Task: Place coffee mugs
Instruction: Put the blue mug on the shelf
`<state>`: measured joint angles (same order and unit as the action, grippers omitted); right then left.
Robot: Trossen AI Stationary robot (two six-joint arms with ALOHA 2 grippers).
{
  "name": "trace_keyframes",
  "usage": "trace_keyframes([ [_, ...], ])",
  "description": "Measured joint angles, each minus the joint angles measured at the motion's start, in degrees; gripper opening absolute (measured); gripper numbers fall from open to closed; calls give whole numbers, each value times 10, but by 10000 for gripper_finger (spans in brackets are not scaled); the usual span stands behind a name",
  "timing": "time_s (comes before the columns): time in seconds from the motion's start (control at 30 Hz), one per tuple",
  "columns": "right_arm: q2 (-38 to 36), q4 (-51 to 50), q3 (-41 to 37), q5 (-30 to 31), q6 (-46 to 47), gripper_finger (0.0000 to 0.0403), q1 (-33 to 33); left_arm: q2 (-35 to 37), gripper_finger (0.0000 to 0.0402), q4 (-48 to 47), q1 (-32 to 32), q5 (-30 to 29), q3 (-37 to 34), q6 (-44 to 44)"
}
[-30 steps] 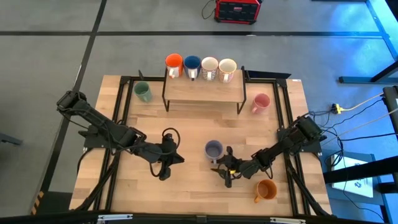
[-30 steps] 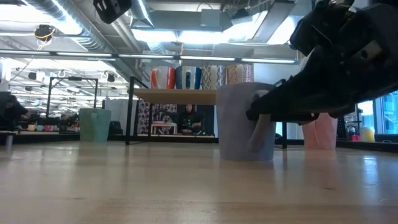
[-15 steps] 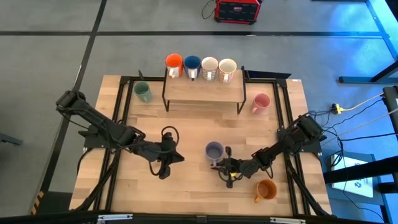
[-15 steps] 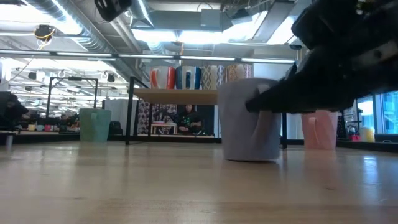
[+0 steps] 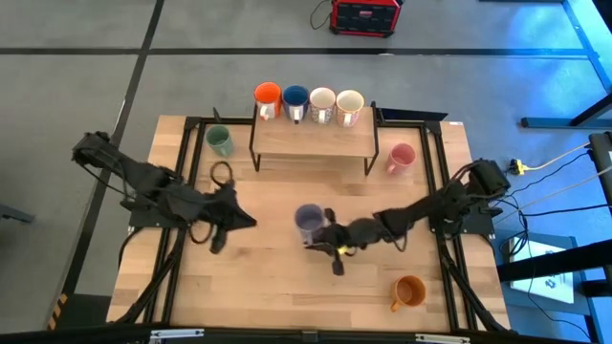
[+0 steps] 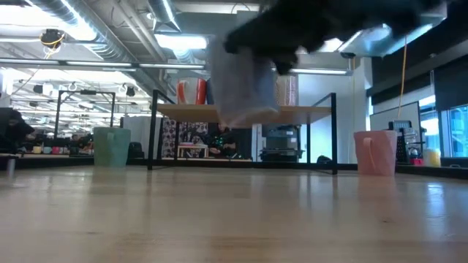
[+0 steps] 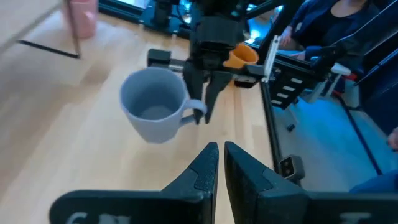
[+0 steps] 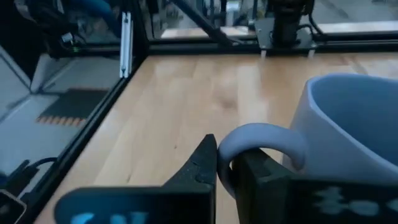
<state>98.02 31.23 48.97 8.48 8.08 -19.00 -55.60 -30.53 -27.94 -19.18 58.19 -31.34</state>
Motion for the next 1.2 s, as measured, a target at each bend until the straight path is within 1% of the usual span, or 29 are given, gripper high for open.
trace_keyframes([
  [0.1,0,-104,78,-23,-31,7,38,42,20,-54,0,-22,0,0],
  [0.17,1,-144,122,-30,-48,7,66,71,20,-93,0,-30,0,3],
  [0.23,2,-153,157,-45,-57,7,95,99,20,-126,1,-43,0,10],
  [0.3,2,-152,188,-62,-59,7,121,121,20,-152,1,-75,0,21],
  [0.4,11,-145,228,-84,-81,7,158,144,20,-167,1,-130,0,41],
  [0.5,31,-154,260,-115,-96,7,194,156,20,-172,1,-162,0,65],
  [0.63,67,-153,305,-138,-103,7,236,160,20,-172,1,-176,0,92],
  [0.9,147,-151,382,-187,-115,7,300,159,20,-174,1,-178,0,94],
  [1.03,178,-148,402,-200,-116,7,317,159,20,-174,1,-187,0,94],
  [1.2,200,-148,408,-212,-114,7,322,159,21,-174,1,-189,0,94],
])
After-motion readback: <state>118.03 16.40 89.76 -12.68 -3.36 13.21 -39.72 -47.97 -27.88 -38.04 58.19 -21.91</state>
